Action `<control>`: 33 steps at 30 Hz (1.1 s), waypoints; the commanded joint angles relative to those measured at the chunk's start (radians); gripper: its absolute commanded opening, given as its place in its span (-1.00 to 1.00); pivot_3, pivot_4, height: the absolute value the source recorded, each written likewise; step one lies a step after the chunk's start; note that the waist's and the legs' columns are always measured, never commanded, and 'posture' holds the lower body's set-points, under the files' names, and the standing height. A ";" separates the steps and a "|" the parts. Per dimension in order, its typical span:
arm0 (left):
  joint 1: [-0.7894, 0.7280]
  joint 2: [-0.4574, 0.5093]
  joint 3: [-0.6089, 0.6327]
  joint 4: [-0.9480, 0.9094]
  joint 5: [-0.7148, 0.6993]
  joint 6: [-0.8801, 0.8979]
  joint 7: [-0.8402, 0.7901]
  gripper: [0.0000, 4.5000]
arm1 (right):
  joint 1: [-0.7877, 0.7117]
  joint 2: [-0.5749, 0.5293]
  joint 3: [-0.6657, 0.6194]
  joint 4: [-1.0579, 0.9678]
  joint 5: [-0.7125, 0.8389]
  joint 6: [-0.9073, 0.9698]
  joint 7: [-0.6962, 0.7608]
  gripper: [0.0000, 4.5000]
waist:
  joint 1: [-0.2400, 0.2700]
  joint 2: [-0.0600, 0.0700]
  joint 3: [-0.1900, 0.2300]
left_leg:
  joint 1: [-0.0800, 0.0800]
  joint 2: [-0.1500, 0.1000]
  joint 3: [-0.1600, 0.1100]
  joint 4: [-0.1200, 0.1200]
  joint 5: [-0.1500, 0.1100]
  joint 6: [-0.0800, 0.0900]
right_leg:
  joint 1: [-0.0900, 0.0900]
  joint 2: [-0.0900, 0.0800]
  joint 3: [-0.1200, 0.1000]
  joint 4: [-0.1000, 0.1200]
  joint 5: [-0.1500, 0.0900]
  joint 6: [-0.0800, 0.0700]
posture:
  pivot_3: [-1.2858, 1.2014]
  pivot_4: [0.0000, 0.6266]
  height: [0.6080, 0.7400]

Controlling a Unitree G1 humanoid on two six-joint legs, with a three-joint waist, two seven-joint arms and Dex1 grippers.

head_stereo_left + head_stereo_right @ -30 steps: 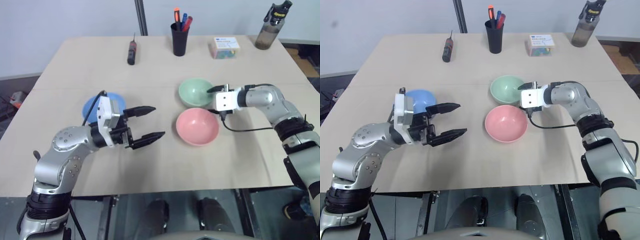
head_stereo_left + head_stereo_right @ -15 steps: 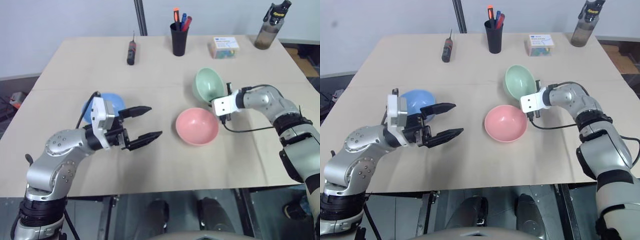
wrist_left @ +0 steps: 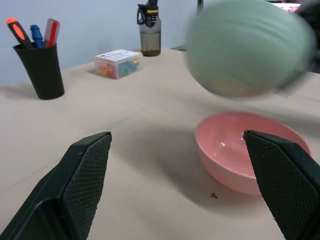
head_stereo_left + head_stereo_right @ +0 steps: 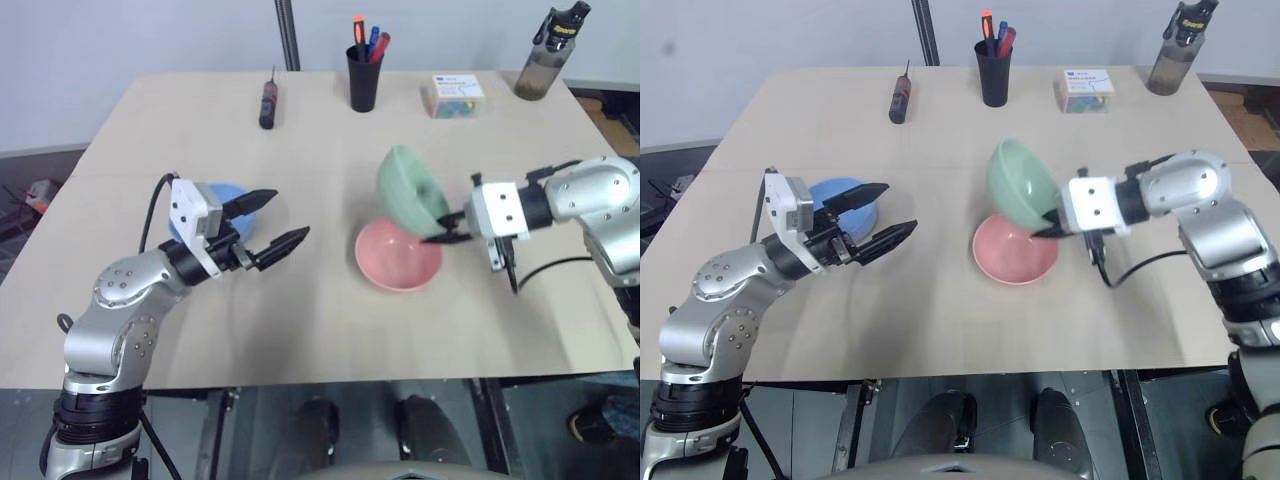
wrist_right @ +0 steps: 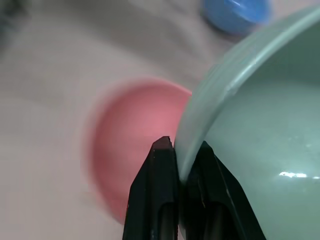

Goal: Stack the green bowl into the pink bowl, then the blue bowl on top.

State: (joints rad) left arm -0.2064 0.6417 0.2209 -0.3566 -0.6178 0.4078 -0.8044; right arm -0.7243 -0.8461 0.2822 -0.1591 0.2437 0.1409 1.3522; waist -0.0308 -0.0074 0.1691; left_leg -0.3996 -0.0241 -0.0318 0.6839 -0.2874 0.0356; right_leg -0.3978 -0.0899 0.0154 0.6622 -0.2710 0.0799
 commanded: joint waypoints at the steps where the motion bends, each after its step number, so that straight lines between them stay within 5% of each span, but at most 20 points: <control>1: -0.019 0.003 0.008 -0.008 0.007 -0.019 0.003 1.00 | 0.017 0.009 0.004 -0.031 -0.033 0.035 -0.026 -0.23 | 0.003 0.000 0.000 | 0.000 0.000 0.000 0.000 0.000 0.000 | 0.000 0.000 0.000 0.000 0.000 0.000 | 0.03 -0.52 1.00; 8: 0.019 0.105 -0.039 -0.107 0.368 0.156 0.334 1.00 | 0.086 0.027 -0.155 -0.059 0.033 0.107 -0.148 0.99 | 0.020 0.000 0.000 | -0.001 -0.001 0.000 -0.001 0.000 0.000 | -0.001 0.001 -0.001 -0.001 0.000 0.000 | 0.03 -0.52 1.00; 15: -0.051 0.250 -0.157 -0.168 0.476 0.550 0.389 1.00 | 0.119 0.160 -0.320 -0.171 0.254 0.291 -0.321 0.99 | 0.021 -0.001 0.001 | -0.001 0.000 0.000 -0.002 0.000 0.000 | -0.001 0.003 0.000 0.000 0.000 0.000 | 0.03 -0.52 1.00; 24: -0.153 0.283 -0.310 -0.120 0.517 0.617 0.337 1.00 | 0.161 0.155 -0.315 -0.214 0.269 0.310 -0.351 0.99 | 0.020 -0.001 0.001 | -0.002 -0.001 0.000 -0.001 0.000 0.000 | -0.002 0.002 -0.001 0.000 0.000 0.000 | 0.03 -0.52 1.00; 33: -0.177 0.284 -0.341 -0.068 0.541 0.587 0.308 -0.40 | 0.187 0.137 -0.326 -0.241 0.278 0.327 -0.365 1.00 | 0.020 -0.001 0.001 | -0.002 -0.001 0.000 -0.001 0.000 0.000 | -0.002 0.002 0.000 0.000 0.000 0.000 | 0.03 -0.52 1.00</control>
State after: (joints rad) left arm -0.3680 0.9077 -0.1272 -0.4176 -0.0985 1.0160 -0.4896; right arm -0.5368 -0.6942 -0.0101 -0.3581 0.5071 0.4700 0.9943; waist -0.0107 -0.0089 0.1697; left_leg -0.4014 -0.0252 -0.0317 0.6826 -0.2873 0.0356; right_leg -0.3996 -0.0875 0.0150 0.6623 -0.2711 0.0799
